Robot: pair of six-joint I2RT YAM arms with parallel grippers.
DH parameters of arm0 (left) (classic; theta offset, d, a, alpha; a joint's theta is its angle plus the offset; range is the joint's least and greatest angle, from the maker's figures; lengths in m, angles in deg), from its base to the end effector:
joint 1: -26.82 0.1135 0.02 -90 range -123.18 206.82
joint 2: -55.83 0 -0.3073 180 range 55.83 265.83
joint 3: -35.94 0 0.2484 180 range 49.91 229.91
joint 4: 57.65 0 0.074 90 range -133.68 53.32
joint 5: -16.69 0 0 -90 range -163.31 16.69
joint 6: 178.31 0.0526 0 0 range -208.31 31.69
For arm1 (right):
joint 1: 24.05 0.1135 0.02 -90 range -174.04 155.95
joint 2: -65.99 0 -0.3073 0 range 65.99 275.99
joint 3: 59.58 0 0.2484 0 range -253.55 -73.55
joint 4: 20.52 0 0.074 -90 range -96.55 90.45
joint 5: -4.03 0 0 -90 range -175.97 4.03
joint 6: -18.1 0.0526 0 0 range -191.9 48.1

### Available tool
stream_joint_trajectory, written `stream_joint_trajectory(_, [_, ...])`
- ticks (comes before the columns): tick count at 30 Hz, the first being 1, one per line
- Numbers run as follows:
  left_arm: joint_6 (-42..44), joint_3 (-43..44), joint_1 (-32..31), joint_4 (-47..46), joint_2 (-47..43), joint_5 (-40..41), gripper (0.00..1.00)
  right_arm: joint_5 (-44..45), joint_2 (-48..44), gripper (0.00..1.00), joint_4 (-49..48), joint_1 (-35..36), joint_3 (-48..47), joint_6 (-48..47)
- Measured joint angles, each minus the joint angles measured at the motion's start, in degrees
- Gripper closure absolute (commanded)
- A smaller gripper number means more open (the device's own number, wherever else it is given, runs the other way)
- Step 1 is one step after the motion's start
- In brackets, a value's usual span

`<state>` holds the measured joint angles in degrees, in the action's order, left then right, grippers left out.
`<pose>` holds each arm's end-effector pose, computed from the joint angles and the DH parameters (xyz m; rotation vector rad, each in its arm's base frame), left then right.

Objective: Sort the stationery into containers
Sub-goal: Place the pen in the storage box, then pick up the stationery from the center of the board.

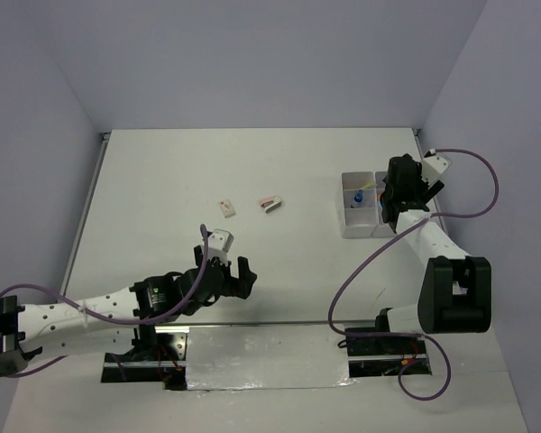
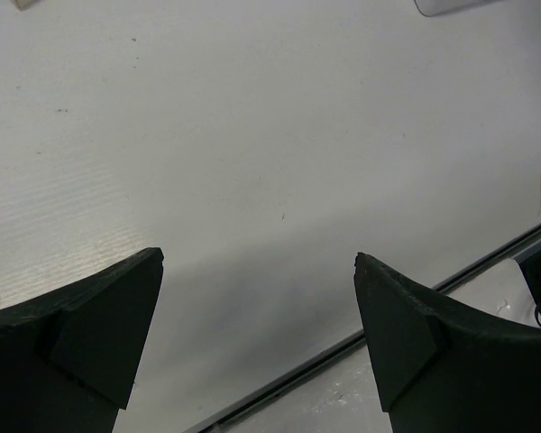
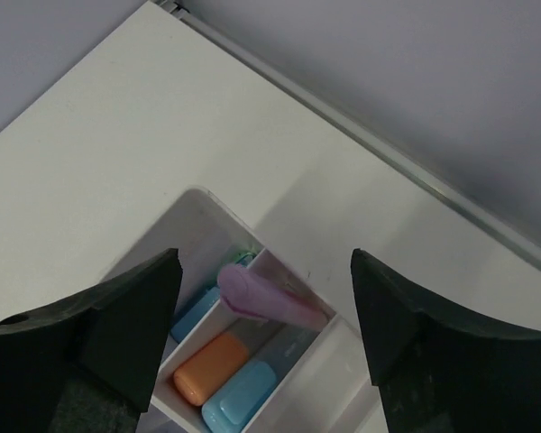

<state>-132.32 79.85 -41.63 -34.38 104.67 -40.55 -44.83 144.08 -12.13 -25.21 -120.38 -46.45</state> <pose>0.0887 -0.1471 0.2676 0.0800 2.0422 -0.6725 0.2954 -0.0406 0.2911 0.8626 1.7240 -0.4402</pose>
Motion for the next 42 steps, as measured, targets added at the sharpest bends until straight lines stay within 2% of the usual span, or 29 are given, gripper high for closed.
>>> stream_joint_trajectory(6, [-2.2, 1.7, 3.0, 3.5, 2.5, 1.9, 0.01, -2.3, -0.9, 0.13, 2.4, 0.0, -1.9, 1.7])
stream_joint_trajectory(8, [-3.0, 3.5, 6.4, 4.5, 5.0, 1.8, 0.01, -3.9, -2.6, 0.13, 4.4, 0.2, -1.9, 2.2])
stream_joint_trajectory(12, [-4.3, 8.4, 17.4, 5.9, 10.9, -0.1, 0.01, -8.6, -10.0, 0.13, 10.2, 2.2, -2.0, 3.9])
stream_joint_trajectory(15, [-4.4, 12.2, 23.8, 5.9, 16.1, -1.4, 0.01, -14.5, -17.0, 0.00, 12.0, 4.2, -1.6, 4.6])
stream_joint_trajectory(18, [-4.0, 17.3, 27.6, 5.8, 23.5, -3.1, 0.01, -21.2, -24.3, 0.00, 12.5, 7.2, 1.4, 4.6])
stream_joint_trajectory(24, [-2.7, 28.7, 31.8, 6.6, 39.1, -4.6, 0.02, -30.0, -31.2, 0.00, 17.3, 15.8, 4.7, 4.1])
stream_joint_trajectory(29, [-3.0, 39.6, 34.0, 10.2, 52.9, -3.0, 0.10, -36.5, -34.9, 0.00, 21.1, 17.0, 6.8, 3.6])
stream_joint_trajectory(33, [-3.4, 44.8, 34.8, 12.7, 61.4, -1.4, 0.14, -39.6, -38.6, 0.00, 22.0, 17.1, 8.3, 3.3])
stream_joint_trajectory(37, [-4.4, 46.6, 35.6, 13.0, 64.9, -0.9, 0.15, -42.8, -39.5, 0.00, 22.7, 17.2, 9.0, 2.4])
stream_joint_trajectory(41, [-4.0, 47.0, 37.1, 12.7, 65.1, -1.0, 0.20, -44.5, -40.0, 0.01, 23.7, 17.3, 9.6, 1.6])
stream_joint_trajectory(42, [-4.0, 47.1, 37.4, 12.6, 65.4, -1.0, 0.25, -44.9, -40.2, 0.01, 23.9, 17.3, 9.8, 1.6])
